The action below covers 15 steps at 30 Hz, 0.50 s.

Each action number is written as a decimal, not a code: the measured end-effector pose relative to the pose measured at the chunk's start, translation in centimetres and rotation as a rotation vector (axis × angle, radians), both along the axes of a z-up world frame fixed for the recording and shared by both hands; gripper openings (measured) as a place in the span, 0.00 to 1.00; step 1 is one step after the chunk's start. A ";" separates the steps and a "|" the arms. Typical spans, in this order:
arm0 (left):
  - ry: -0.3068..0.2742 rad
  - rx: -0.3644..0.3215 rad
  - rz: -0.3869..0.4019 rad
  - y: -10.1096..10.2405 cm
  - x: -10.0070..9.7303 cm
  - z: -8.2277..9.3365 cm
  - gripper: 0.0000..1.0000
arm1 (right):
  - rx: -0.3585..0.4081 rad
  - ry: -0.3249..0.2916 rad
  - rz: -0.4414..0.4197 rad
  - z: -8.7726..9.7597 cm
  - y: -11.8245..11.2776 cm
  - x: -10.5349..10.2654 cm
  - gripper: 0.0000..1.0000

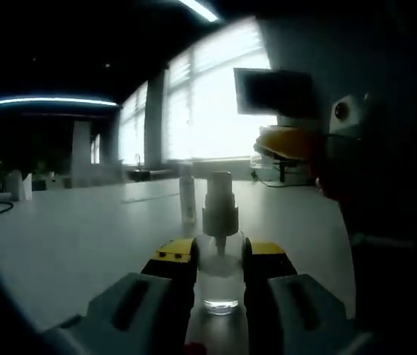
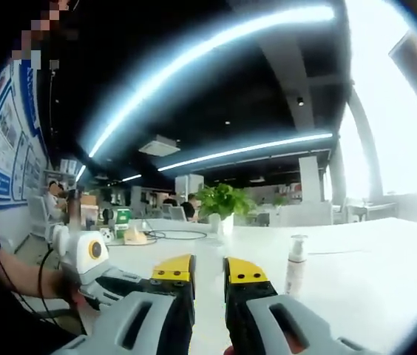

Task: Clamp pump bottle remove cover press pump head put on cover

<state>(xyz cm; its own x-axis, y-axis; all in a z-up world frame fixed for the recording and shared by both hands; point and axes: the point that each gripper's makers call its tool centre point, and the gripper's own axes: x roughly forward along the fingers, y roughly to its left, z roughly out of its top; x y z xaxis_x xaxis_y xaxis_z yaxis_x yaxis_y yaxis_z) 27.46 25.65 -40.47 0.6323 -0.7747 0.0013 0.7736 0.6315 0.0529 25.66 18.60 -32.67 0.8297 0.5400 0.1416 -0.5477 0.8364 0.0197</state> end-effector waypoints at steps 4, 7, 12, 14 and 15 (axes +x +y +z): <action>0.000 0.002 0.000 0.0 0.0 -0.1 0.15 | 0.009 0.006 -0.016 -0.3 -0.8 -0.2 0.10; 0.001 0.002 -0.001 0.0 -0.1 -0.1 0.15 | 0.007 0.010 -0.027 -0.6 -1.2 -0.3 0.10; 0.005 0.001 0.000 0.0 -0.2 -0.1 0.15 | 0.003 0.020 -0.041 -1.2 -1.8 -0.3 0.10; 0.007 0.000 0.001 0.0 -0.2 -0.1 0.15 | -0.006 0.021 -0.050 -1.5 -2.1 -0.2 0.10; 0.008 0.000 0.001 0.0 -0.2 -0.1 0.15 | -0.012 0.020 -0.056 -1.6 -2.3 -0.1 0.10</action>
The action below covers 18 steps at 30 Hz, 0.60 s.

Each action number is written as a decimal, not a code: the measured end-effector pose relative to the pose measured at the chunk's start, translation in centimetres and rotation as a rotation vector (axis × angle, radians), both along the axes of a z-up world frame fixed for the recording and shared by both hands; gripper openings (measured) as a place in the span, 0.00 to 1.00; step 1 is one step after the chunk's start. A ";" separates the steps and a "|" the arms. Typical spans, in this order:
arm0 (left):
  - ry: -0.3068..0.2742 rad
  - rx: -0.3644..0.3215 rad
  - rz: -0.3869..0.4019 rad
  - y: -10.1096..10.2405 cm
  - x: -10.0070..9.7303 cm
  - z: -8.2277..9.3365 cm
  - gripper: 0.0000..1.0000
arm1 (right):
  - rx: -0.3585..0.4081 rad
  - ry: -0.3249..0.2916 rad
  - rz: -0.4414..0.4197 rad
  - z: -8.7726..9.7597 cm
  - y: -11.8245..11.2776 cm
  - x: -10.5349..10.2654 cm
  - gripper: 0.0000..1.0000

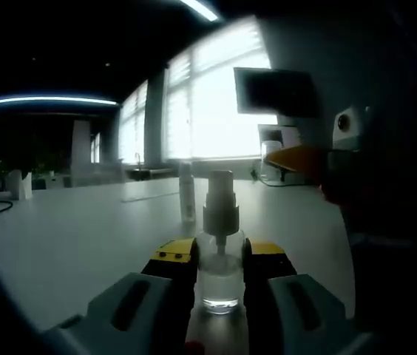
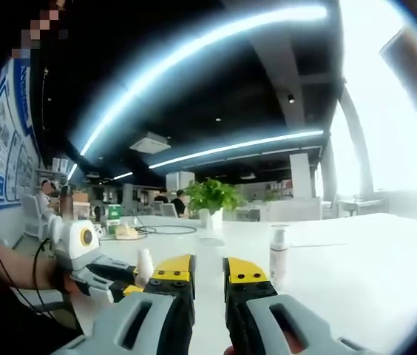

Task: Clamp pump bottle remove cover press pump head put on cover

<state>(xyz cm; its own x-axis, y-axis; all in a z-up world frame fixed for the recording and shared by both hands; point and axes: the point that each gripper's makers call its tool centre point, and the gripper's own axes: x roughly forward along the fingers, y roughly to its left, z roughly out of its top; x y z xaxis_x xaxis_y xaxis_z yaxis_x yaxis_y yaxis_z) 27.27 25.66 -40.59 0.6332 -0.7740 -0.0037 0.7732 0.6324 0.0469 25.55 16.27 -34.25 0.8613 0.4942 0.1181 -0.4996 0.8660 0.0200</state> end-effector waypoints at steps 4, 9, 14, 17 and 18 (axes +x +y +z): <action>0.005 -0.004 0.000 0.0 0.0 0.0 0.15 | 0.001 0.005 -0.016 -0.1 -0.8 0.2 0.10; 0.013 -0.007 0.002 0.0 0.0 0.0 0.15 | 0.005 0.019 -0.025 -0.5 -1.6 0.6 0.10; 0.016 -0.009 0.001 0.0 0.1 0.0 0.15 | -0.007 0.043 -0.024 -1.6 -1.7 0.9 0.10; 0.011 -0.008 0.000 0.0 0.2 0.0 0.15 | -0.019 0.057 -0.028 -2.2 -2.0 1.1 0.10; 0.012 -0.008 0.001 0.1 0.2 0.0 0.15 | -0.021 0.059 -0.030 -2.3 -2.1 1.1 0.10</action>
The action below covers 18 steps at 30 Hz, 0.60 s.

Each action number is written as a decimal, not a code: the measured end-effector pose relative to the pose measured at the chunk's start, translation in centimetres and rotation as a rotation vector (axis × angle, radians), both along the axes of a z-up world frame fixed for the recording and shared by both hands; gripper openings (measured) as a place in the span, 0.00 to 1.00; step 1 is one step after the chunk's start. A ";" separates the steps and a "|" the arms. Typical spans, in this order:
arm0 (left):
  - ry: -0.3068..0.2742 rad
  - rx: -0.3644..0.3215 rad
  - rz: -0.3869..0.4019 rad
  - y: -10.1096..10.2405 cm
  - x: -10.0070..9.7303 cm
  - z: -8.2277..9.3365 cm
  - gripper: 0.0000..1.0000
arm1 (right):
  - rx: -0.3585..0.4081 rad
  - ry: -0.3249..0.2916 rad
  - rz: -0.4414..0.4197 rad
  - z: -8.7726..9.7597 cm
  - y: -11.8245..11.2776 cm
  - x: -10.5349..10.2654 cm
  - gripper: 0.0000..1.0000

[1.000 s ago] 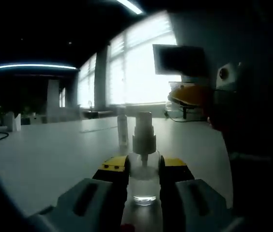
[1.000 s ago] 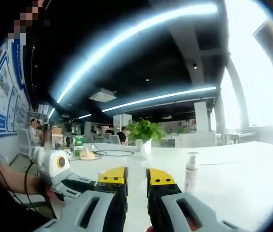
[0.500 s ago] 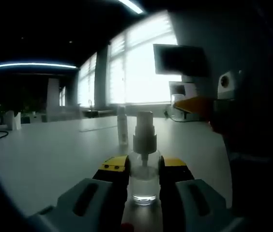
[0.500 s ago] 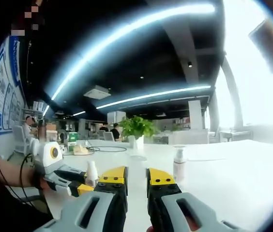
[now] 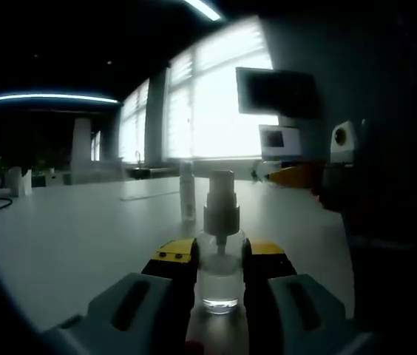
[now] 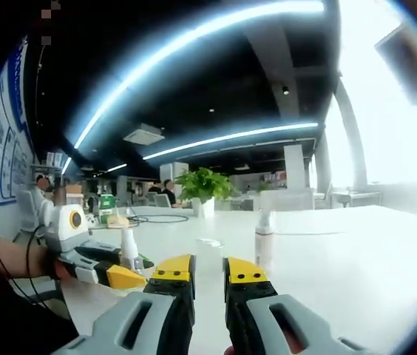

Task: Clamp pump bottle remove cover press pump head put on cover

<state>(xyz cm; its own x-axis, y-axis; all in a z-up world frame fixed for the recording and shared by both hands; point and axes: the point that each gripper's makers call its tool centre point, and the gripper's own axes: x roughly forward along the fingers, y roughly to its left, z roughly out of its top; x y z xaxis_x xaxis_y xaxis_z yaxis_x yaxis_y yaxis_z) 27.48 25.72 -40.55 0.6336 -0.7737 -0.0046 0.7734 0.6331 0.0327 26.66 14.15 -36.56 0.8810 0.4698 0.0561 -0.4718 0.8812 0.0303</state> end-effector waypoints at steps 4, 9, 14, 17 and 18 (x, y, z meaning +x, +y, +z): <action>0.001 -0.001 0.000 0.0 0.1 0.0 0.15 | 0.003 0.010 -0.007 -0.2 -0.4 0.1 0.10; 0.001 -0.009 0.002 0.1 0.2 0.2 0.15 | 0.004 0.019 -0.008 -0.5 -0.4 0.1 0.10; 0.011 -0.033 0.011 0.4 0.3 0.5 0.15 | -0.002 0.041 -0.013 -1.6 -0.7 0.4 0.10; 0.013 -0.038 0.014 0.4 0.3 0.4 0.15 | -0.015 0.060 -0.020 -2.7 -1.2 0.4 0.10; 0.005 -0.034 0.012 0.4 0.3 0.5 0.15 | -0.028 0.069 -0.024 -3.1 -1.3 0.5 0.10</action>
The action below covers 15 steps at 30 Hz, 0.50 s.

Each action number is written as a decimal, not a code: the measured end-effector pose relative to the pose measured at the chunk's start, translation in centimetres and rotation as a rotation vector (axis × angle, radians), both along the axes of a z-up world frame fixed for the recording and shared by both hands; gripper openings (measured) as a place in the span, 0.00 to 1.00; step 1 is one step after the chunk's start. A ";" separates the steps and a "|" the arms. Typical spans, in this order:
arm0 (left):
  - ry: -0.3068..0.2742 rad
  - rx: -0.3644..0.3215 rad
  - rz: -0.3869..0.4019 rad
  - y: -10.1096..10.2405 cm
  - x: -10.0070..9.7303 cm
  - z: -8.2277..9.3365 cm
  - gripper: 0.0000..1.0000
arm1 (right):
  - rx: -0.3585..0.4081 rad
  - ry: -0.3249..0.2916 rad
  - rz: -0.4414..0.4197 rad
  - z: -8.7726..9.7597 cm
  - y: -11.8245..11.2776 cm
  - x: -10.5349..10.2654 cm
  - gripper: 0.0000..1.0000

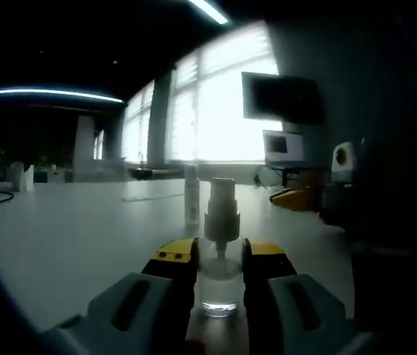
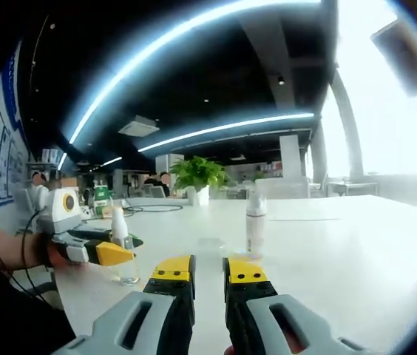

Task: Clamp pump bottle remove cover press pump head put on cover

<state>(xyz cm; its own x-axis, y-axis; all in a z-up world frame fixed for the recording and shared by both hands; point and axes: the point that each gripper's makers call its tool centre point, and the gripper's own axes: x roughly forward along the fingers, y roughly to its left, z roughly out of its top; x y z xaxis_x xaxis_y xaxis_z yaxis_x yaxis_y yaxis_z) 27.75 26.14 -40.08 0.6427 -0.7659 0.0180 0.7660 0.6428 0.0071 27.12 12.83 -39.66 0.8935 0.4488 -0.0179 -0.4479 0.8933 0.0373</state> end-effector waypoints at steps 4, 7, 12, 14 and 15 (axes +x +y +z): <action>0.004 -0.002 0.000 0.1 0.1 0.0 0.15 | -0.027 0.028 -0.004 -1.0 -0.2 0.3 0.10; 0.002 -0.001 0.002 0.1 0.0 0.0 0.15 | -0.046 0.039 0.007 -1.4 0.2 0.3 0.10; 0.004 -0.002 0.000 0.0 0.0 0.0 0.15 | -0.087 0.067 0.006 -2.2 0.2 0.3 0.10; 0.003 -0.001 -0.001 0.0 -0.1 0.0 0.15 | -0.086 0.082 0.009 -2.4 0.2 0.3 0.10; 0.003 -0.001 -0.002 0.0 -0.1 0.0 0.15 | -0.081 0.097 0.006 -2.6 0.1 0.3 0.10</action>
<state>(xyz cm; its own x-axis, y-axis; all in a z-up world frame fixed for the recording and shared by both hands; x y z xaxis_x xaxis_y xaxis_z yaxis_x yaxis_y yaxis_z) 27.68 26.17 -40.08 0.6415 -0.7670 0.0173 0.7670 0.6416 0.0041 27.37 12.90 -42.22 0.8830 0.4479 -0.1404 -0.4513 0.8923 0.0080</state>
